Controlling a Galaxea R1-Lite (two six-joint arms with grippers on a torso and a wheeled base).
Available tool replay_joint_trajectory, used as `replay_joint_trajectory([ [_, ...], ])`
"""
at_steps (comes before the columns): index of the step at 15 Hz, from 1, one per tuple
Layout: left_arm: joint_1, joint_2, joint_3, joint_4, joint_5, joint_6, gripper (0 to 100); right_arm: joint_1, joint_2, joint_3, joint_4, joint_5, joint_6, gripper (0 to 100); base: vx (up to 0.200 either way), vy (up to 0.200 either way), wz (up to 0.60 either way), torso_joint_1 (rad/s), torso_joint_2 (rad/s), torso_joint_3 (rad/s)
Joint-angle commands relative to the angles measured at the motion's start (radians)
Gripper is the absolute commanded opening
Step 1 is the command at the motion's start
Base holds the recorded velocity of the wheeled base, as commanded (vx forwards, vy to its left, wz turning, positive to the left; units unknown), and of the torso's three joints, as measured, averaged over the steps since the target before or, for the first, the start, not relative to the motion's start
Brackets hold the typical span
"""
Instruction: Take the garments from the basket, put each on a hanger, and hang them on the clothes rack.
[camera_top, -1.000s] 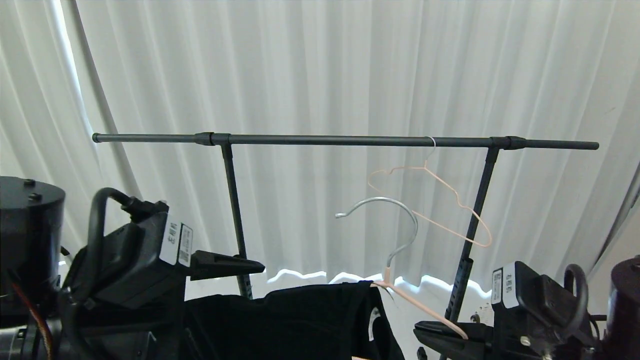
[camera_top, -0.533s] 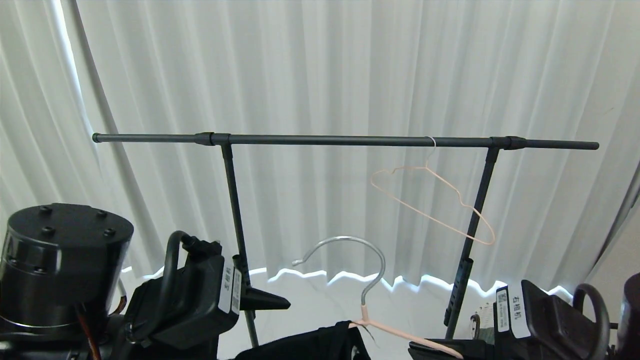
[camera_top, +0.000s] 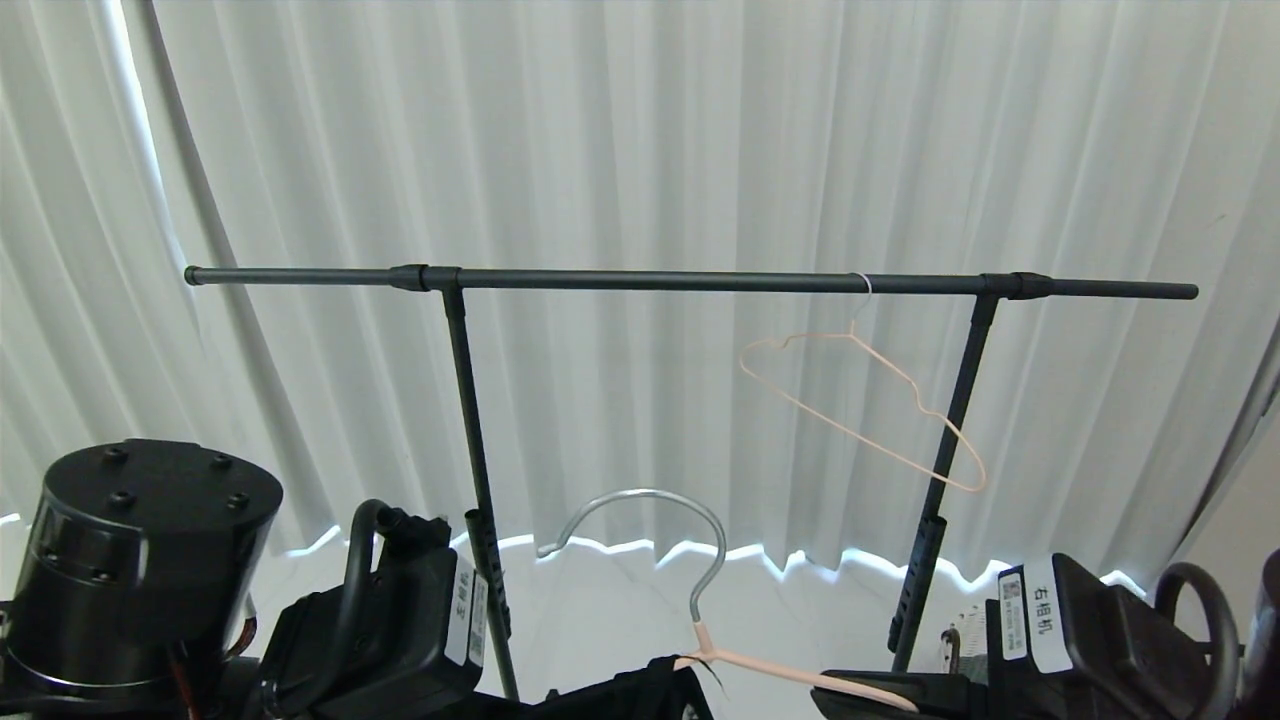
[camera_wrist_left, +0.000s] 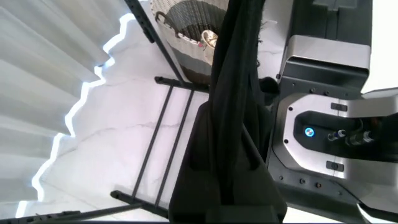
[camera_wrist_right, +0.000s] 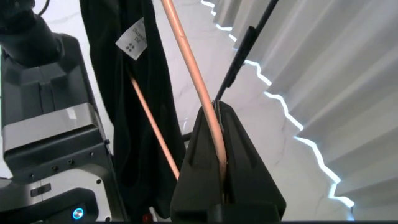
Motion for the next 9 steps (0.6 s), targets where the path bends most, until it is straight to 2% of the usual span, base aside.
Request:
replay_joint_trajectory([
  [1,0.000,0.001,0.001,0.001,0.001,0.001,0,0.001,0.000,0.002,-0.007,-0.001,0.001,0,0.000,0.000,0.00,0.000,0.00,0.000],
  [3,0.001,0.001,0.001,0.001,0.003,0.001,0,0.001,-0.003,0.003,-0.007,-0.004,-0.001,0,0.000,0.000,0.00,0.000,0.00,0.000],
  [4,0.001,0.001,0.003,0.001,0.003,0.001,0,0.001,-0.003,0.005,-0.007,-0.009,-0.002,100,0.000,0.000,0.00,0.000,0.00,0.000],
  [6,0.021,0.001,0.006,0.001,0.010,0.001,0,-0.001,-0.003,0.011,-0.005,-0.050,-0.002,100,0.000,0.000,0.00,0.000,0.00,0.000],
  [9,0.090,-0.001,0.023,0.001,0.066,0.001,0,-0.006,-0.006,0.026,-0.005,-0.125,-0.002,100,0.000,0.000,0.00,0.000,0.00,0.000],
])
